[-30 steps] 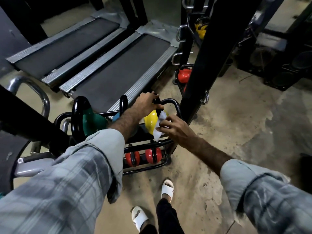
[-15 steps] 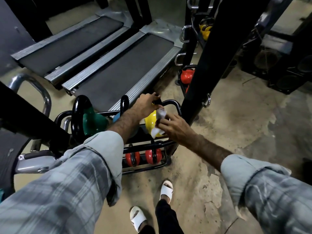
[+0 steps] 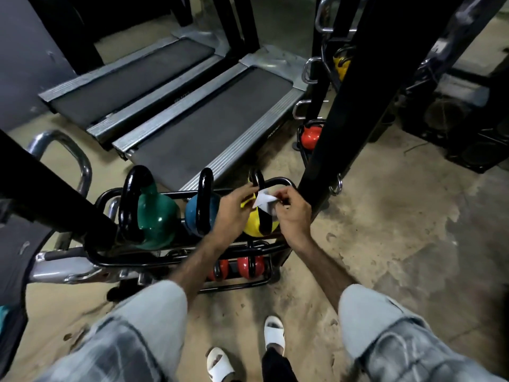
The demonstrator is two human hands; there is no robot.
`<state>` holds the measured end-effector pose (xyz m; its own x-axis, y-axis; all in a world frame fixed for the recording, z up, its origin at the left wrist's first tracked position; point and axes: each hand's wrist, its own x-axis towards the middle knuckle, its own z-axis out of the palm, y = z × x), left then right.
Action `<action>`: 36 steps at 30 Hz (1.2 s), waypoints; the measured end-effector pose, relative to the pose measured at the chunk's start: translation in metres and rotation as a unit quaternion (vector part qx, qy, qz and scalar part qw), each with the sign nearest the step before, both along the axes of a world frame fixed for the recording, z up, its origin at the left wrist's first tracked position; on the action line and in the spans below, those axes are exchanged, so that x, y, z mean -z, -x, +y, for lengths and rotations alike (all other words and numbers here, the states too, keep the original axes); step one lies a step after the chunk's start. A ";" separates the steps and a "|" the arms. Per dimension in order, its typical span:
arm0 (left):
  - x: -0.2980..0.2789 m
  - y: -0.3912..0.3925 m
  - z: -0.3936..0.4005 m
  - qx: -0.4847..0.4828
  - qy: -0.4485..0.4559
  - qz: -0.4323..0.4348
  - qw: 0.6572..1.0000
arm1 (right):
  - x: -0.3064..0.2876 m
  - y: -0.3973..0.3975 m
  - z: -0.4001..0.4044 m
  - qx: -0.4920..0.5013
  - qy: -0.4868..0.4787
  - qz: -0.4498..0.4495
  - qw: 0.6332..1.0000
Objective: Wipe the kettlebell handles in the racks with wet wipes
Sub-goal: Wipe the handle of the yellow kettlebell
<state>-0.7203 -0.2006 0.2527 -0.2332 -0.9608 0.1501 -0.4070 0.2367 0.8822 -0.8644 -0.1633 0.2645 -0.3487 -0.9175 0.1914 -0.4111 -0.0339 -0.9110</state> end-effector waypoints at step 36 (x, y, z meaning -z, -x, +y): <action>-0.013 0.027 0.047 -0.158 -0.130 -0.037 0.978 | -0.021 -0.007 -0.080 -0.077 -0.158 -0.051 0.983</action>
